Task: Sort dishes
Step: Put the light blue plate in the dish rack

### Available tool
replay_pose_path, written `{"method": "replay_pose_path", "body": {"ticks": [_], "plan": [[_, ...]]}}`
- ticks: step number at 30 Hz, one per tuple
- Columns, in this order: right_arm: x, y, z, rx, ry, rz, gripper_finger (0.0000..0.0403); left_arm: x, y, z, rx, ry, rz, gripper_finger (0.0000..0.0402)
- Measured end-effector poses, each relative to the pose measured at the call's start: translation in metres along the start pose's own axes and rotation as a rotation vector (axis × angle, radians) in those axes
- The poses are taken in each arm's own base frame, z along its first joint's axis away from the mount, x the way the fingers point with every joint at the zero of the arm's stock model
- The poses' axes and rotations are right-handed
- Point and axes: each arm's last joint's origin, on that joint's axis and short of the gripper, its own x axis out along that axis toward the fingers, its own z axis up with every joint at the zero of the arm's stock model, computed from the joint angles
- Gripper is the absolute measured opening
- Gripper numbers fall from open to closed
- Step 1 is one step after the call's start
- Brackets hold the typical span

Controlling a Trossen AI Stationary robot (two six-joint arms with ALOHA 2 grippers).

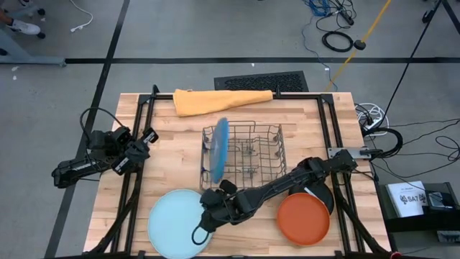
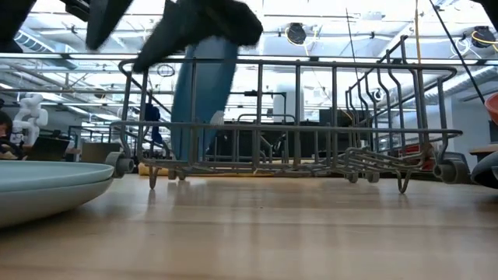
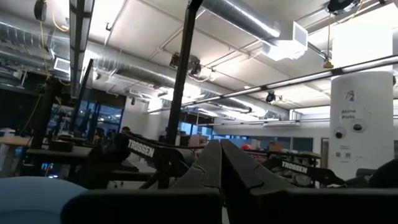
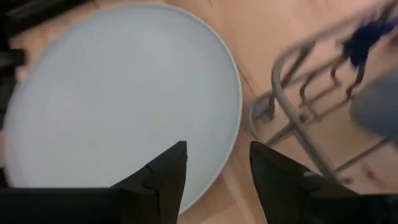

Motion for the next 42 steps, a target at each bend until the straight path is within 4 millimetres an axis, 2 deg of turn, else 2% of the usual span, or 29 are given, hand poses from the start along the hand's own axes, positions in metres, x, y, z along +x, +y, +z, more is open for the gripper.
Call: {"method": "replay_pose_path", "body": {"ticks": [8,10,13,19,22,26,30,35,42], "plan": [[-0.047,-0.001,0.023,-0.111,-0.068,0.072,0.0170,0.000,0.000,0.000,-0.013,0.002,0.001,0.0000],[-0.061,0.005,0.023,-0.096,-0.070,0.124,0.0170,0.000,0.000,0.000,-0.013,0.002,0.001,0.0000],[-0.068,0.017,0.014,-0.074,-0.042,0.219,0.0169,0.000,0.000,0.000,-0.012,0.001,0.002,0.0000],[-0.063,0.044,-0.013,0.037,-0.021,0.297,0.0169,0.000,0.000,0.000,-0.013,0.000,0.004,0.0000],[-0.048,0.049,-0.030,0.059,0.025,0.269,0.0169,0.000,0.000,0.000,-0.012,-0.003,0.008,0.0000],[-0.026,0.044,-0.042,0.059,0.150,0.245,0.0169,0.000,0.000,0.000,-0.017,-0.009,0.013,0.0000],[-0.012,0.034,-0.059,0.084,0.235,0.098,0.0169,0.000,0.000,0.000,-0.019,-0.009,0.014,0.0000],[-0.008,0.034,-0.068,0.175,0.253,0.043,0.0169,0.000,0.001,0.000,-0.020,-0.013,0.020,0.0000],[0.018,0.039,-0.075,0.292,0.217,0.057,0.0169,0.000,0.001,0.000,-0.016,-0.016,0.023,0.0000]]}}
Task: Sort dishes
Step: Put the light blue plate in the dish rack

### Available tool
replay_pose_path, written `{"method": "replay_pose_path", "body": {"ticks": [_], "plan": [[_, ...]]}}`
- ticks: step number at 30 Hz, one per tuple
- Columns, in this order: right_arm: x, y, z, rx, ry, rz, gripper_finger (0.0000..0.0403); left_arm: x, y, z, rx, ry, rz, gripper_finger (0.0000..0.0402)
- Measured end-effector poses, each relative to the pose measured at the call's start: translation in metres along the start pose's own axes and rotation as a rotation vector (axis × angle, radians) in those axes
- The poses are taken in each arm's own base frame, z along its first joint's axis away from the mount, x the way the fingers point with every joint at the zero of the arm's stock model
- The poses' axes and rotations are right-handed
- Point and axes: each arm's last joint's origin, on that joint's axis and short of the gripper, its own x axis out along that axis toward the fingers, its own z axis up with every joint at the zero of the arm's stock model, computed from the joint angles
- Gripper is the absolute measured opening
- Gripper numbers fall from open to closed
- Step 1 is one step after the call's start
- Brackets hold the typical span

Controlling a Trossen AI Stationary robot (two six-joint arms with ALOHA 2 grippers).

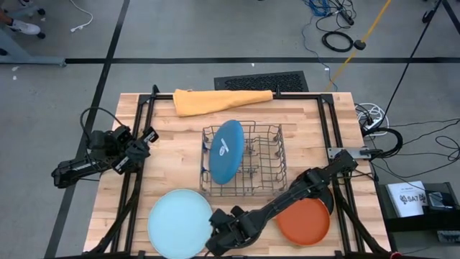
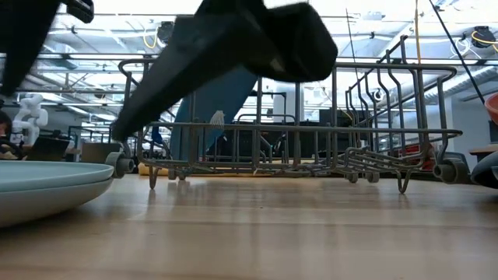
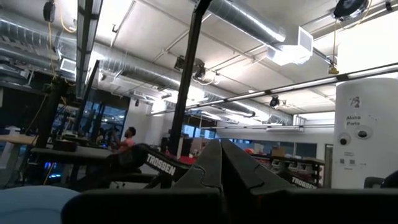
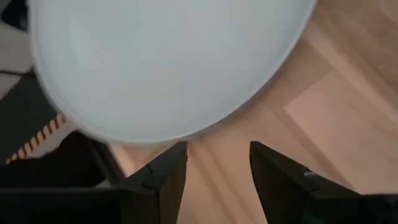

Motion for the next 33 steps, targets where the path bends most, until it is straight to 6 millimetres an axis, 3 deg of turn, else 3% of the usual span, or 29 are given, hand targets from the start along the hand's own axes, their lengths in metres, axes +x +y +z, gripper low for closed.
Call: {"method": "replay_pose_path", "body": {"ticks": [4,13,25,33], "plan": [[0.014,-0.005,0.004,0.066,-0.035,-0.029,0.0169,0.000,0.000,0.000,-0.002,0.001,0.000,0.0000],[0.025,-0.014,0.018,0.194,-0.063,-0.064,0.0169,0.000,0.000,0.000,-0.003,0.001,-0.001,0.0000],[0.032,-0.024,0.045,0.182,-0.077,-0.071,0.0168,0.000,0.000,0.000,-0.001,0.001,-0.001,0.0000],[0.035,-0.028,0.054,0.130,-0.059,-0.071,0.0113,0.000,0.001,0.000,0.003,-0.016,0.022,0.0000]]}}
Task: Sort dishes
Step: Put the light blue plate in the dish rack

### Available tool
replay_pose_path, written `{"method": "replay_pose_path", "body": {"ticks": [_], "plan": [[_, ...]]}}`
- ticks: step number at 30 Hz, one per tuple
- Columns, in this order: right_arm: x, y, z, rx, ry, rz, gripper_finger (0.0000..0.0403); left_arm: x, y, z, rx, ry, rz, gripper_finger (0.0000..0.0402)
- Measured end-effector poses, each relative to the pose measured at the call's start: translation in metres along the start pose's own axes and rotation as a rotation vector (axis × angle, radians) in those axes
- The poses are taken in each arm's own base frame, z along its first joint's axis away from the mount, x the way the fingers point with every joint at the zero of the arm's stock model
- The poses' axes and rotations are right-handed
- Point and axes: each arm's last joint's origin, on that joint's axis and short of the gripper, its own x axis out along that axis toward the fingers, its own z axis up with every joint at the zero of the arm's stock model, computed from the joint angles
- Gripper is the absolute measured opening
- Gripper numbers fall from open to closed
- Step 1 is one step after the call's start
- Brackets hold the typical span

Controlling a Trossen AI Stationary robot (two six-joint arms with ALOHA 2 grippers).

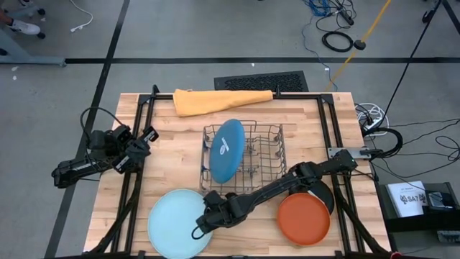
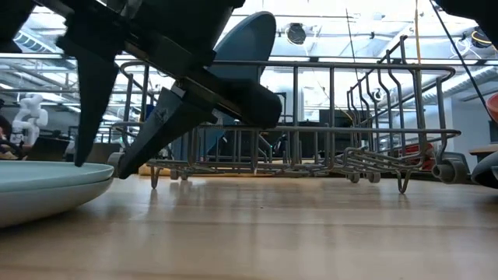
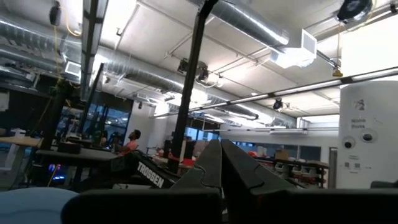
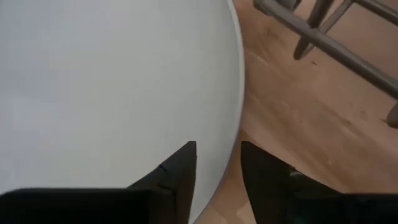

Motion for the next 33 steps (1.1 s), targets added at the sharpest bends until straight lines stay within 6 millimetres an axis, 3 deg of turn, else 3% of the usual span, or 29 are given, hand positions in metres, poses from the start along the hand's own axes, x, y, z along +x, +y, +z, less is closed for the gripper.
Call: {"method": "replay_pose_path", "body": {"ticks": [13,27,33], "plan": [[0.0017,-0.0016,0.0054,-0.087,-0.005,-0.003,0.0004,0.0000,0.0006,0.0005,0.040,-0.016,0.021,0.0000],[0.0014,-0.0005,0.0049,-0.130,-0.012,0.004,0.0003,0.0000,0.0007,0.0004,0.074,-0.015,0.021,0.0000],[0.0005,0.0035,0.0030,-0.146,-0.021,0.037,0.0045,0.0000,0.0006,0.0004,0.073,-0.015,0.021,0.0000]]}}
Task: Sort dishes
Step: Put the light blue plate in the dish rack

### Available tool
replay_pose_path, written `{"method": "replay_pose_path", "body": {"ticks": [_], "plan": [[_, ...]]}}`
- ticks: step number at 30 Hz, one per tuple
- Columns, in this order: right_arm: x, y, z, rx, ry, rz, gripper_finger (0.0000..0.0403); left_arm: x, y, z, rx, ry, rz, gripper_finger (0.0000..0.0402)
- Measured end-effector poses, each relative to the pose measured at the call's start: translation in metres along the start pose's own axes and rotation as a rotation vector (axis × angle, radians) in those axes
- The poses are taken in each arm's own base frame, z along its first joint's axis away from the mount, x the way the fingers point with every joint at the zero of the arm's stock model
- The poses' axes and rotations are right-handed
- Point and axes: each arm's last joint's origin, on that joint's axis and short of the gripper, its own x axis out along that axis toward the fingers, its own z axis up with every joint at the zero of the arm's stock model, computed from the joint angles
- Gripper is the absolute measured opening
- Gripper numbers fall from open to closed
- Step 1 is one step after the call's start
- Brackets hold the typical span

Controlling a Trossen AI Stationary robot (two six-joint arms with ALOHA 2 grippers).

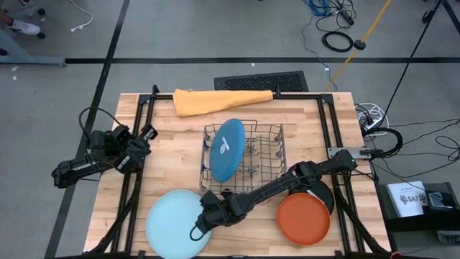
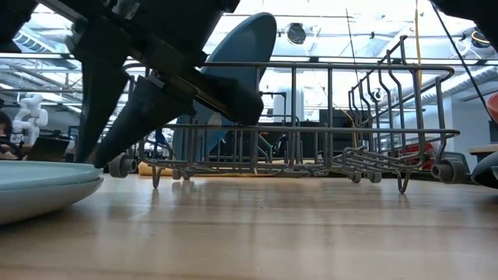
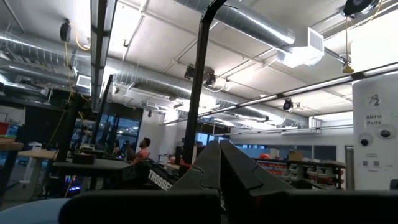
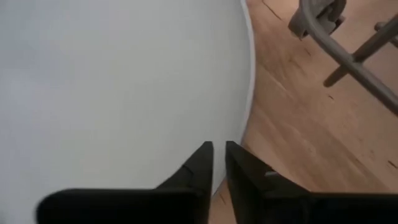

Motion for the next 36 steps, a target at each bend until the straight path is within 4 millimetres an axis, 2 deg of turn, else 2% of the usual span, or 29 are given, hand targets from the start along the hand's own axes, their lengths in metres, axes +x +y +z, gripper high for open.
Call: {"method": "replay_pose_path", "body": {"ticks": [6,10,18,36], "plan": [[0.000,-0.001,0.000,0.004,0.001,-0.004,0.0129,0.000,0.000,0.000,0.000,0.000,-0.001,0.0000],[0.001,-0.004,0.003,0.006,0.001,-0.031,0.0160,0.000,0.000,0.000,0.000,0.000,-0.001,0.0000],[0.004,-0.007,0.009,0.014,-0.023,-0.037,0.0153,0.000,0.000,0.000,0.000,0.000,-0.001,0.0000],[0.014,-0.010,0.006,-0.015,-0.023,-0.059,0.0148,0.000,0.000,0.000,0.000,0.001,-0.002,0.0000]]}}
